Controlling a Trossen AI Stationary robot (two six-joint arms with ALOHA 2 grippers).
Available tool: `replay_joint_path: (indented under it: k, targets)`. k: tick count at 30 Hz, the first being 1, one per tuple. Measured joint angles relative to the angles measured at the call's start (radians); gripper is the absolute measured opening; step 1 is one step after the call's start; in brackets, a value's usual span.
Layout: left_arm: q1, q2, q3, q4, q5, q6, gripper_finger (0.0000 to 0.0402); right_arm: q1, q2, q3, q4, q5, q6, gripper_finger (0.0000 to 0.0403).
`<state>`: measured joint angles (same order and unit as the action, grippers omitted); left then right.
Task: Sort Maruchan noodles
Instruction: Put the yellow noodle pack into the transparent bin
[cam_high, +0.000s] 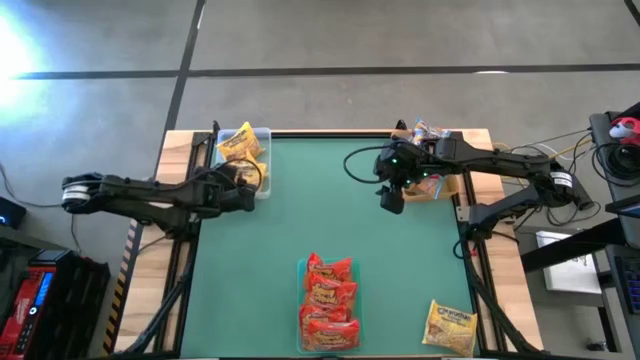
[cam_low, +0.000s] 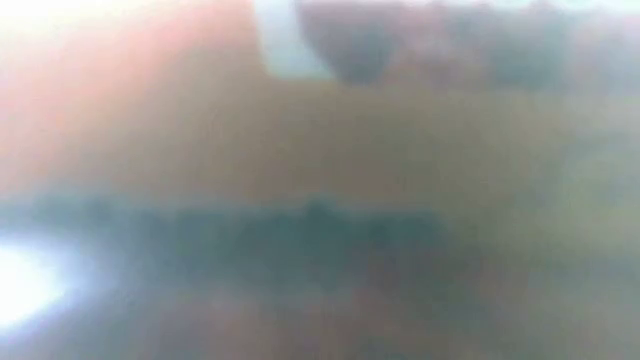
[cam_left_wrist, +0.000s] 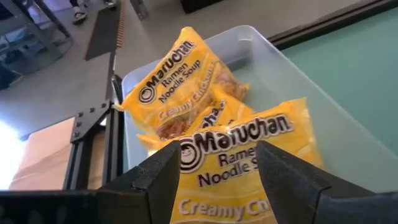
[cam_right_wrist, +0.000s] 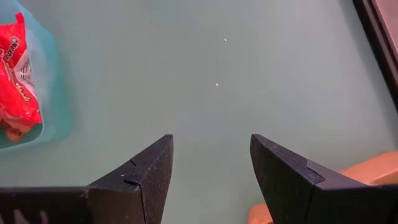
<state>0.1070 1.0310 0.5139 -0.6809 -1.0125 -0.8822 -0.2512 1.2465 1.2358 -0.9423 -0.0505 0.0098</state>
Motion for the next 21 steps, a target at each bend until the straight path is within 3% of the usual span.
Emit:
replay_joint_path:
  k: [6,10,16,21]
  targets:
    - [-0.004,0.001,0.052,0.023,0.041,-0.016,0.0192,0.001,0.0,0.0,-0.116,-0.012,0.119,0.0203]
    - [-0.04,0.002,0.066,0.164,0.059,0.057,0.0192,0.029,-0.004,-0.013,-0.183,-0.061,0.237,0.0203]
    - [-0.091,0.021,0.062,0.518,0.139,0.328,0.0192,0.139,-0.031,-0.074,-0.188,-0.134,0.455,0.0203]
    - [-0.109,0.057,0.062,0.62,0.178,0.377,0.0192,0.305,-0.055,-0.151,-0.184,-0.164,0.697,0.0203]
